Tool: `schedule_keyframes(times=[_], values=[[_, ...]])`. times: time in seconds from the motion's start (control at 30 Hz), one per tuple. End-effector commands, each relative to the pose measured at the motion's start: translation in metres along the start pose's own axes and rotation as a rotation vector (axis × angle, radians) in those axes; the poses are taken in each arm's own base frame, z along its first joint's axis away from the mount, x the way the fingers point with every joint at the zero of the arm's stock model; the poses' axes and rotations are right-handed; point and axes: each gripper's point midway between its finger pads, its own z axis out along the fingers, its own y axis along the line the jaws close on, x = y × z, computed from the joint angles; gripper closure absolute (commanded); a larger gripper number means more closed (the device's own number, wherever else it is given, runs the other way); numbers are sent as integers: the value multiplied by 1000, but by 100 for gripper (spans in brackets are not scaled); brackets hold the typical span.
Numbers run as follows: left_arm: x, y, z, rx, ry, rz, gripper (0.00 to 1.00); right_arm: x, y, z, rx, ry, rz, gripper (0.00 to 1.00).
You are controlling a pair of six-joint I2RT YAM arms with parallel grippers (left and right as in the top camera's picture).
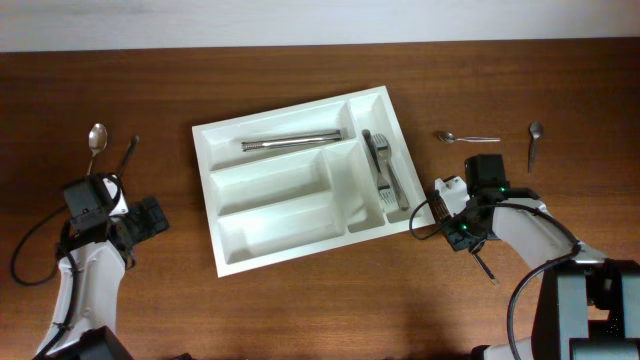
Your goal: Pack container
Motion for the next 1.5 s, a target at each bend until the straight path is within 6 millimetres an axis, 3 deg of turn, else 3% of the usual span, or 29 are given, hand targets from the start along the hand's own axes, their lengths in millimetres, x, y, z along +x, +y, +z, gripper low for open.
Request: schedule_keyframes(times=[0.0, 0.1, 0.2, 0.4, 0.7, 1.03, 1.17, 1.27, 1.37, 1.47], values=[[-7, 2, -2, -5, -12, 8, 1, 9, 2, 5, -14, 33, 7, 80], [-7, 2, -2, -5, -12, 8, 1, 9, 2, 5, -15, 33, 7, 82], [-7, 2, -2, -5, -12, 8, 1, 11, 3, 5, -20, 42, 7, 96], [-7, 2, -2, -5, -12, 8, 1, 11, 3, 5, -20, 45, 23, 96], [-7, 2, -2, -5, -12, 8, 1, -8, -7, -12, 3, -3, 99, 96], [-7, 2, -2, -5, -12, 8, 1, -42, -25, -55, 52, -109, 100, 96], [-7, 2, -2, -5, -12, 8, 1, -65, -36, -85, 77, -184, 170, 96], [-7, 2, -2, -5, -12, 8, 1, -86, -44, -116, 77, -246, 328, 96], [-7, 2, -2, -5, -12, 8, 1, -102, -42, -144, 48, -288, 462, 96], [-7, 2, -2, -5, -12, 8, 1, -122, -24, -161, -18, -338, 487, 96]])
